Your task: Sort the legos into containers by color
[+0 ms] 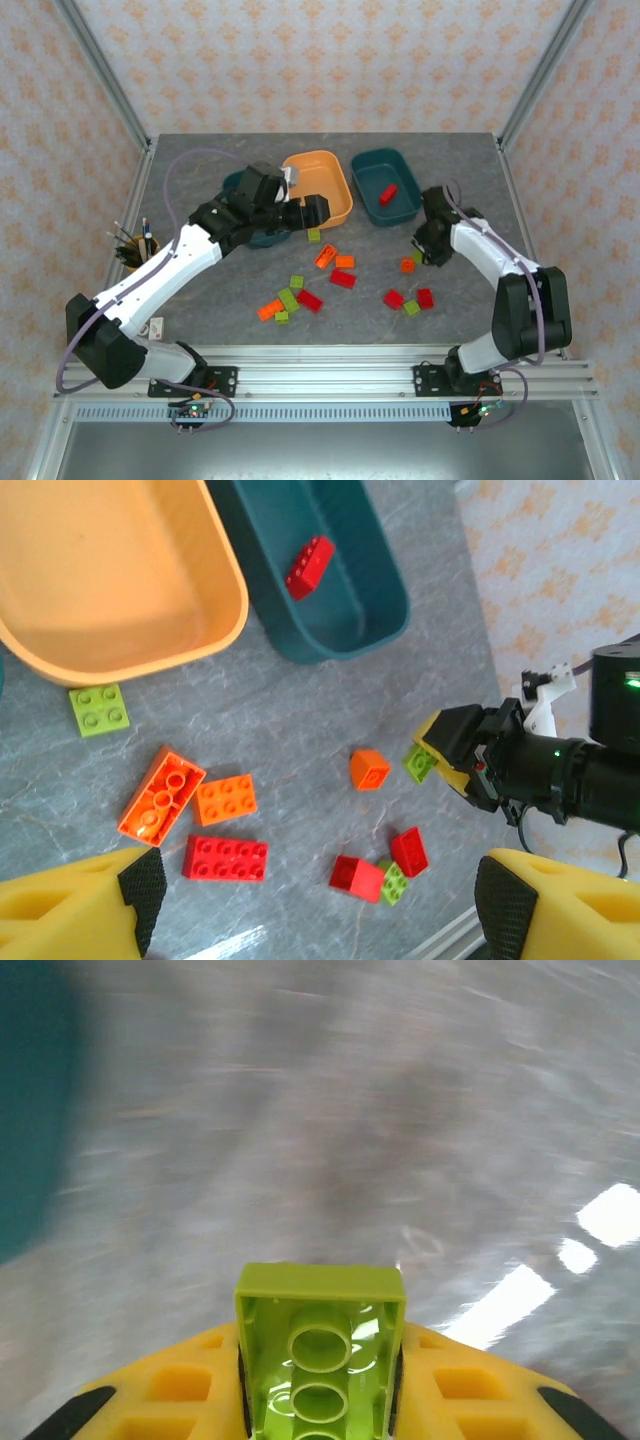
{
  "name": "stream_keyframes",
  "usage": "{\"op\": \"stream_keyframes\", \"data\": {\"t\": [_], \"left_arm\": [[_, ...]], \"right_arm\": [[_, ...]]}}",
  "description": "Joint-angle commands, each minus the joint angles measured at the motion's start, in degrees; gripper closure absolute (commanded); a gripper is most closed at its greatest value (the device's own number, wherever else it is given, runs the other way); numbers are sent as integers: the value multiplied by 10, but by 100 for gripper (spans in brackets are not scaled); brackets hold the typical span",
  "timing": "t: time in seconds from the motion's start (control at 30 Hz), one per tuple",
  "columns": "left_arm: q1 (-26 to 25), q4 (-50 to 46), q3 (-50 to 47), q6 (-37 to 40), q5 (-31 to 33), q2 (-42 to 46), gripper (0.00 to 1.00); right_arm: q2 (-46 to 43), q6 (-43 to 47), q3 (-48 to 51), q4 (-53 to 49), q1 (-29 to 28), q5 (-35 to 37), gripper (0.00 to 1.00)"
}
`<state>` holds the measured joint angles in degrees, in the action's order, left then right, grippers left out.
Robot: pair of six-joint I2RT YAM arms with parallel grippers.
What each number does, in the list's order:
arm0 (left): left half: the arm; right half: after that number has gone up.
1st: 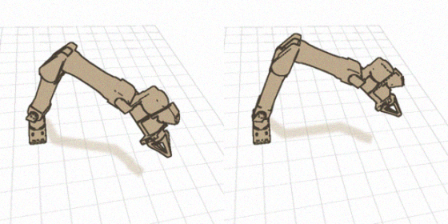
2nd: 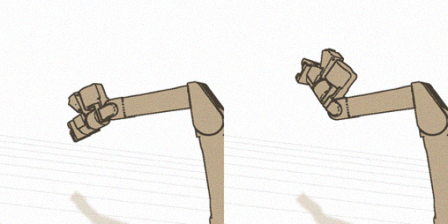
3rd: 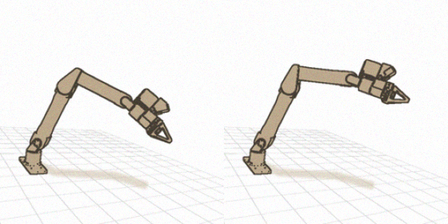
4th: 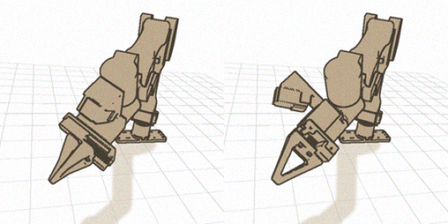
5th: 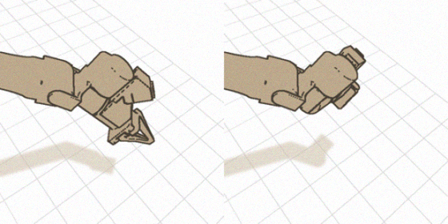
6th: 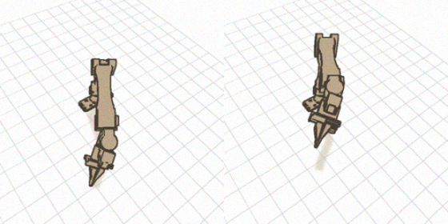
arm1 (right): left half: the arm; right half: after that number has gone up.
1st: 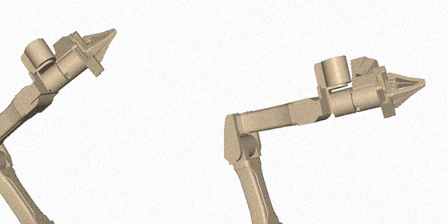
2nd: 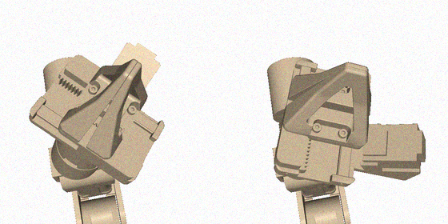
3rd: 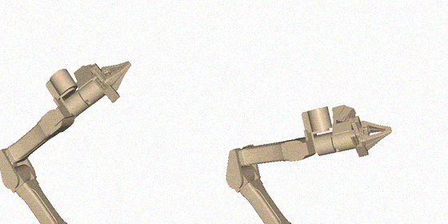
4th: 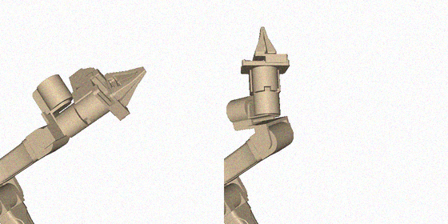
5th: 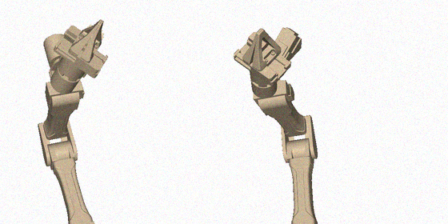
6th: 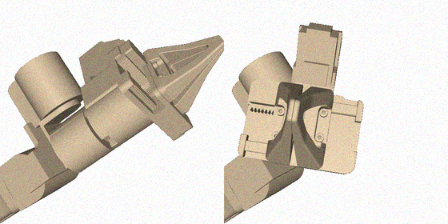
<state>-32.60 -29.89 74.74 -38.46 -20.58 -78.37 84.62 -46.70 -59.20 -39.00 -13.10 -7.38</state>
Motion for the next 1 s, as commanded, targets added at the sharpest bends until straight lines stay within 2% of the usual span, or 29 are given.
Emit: {"op": "stream_keyframes", "data": {"t": [0.0, 0.1, 0.2, 0.47, 0.6, 0.77, 0.87, 0.97], "left_arm": [[29, -14, 45, -22, 17, -8, 16], [59, -28, 53, -39, 40, -14, 16], [88, -33, 54, -59, 64, -15, 16], [105, -26, 55, -59, 88, -20, 17], [105, -23, 38, -55, 82, -9, 16], [105, -29, 7, -48, 72, 9, 17], [105, -35, -13, -46, 70, 23, 17], [105, -40, -31, -41, 68, 42, 17]], "right_arm": [[10, 34, -102, 4, -80, 29, 69], [100, 72, -221, 0, -147, 21, 69], [211, 96, -351, -23, -186, 5, 69], [494, 132, -681, -129, -202, -11, 68], [588, 146, -788, -162, -198, -15, 65], [640, 147, -849, -188, -191, -26, 50], [617, 154, -843, -184, -191, -28, 42], [570, 161, -830, -180, -192, -20, 41]]}}
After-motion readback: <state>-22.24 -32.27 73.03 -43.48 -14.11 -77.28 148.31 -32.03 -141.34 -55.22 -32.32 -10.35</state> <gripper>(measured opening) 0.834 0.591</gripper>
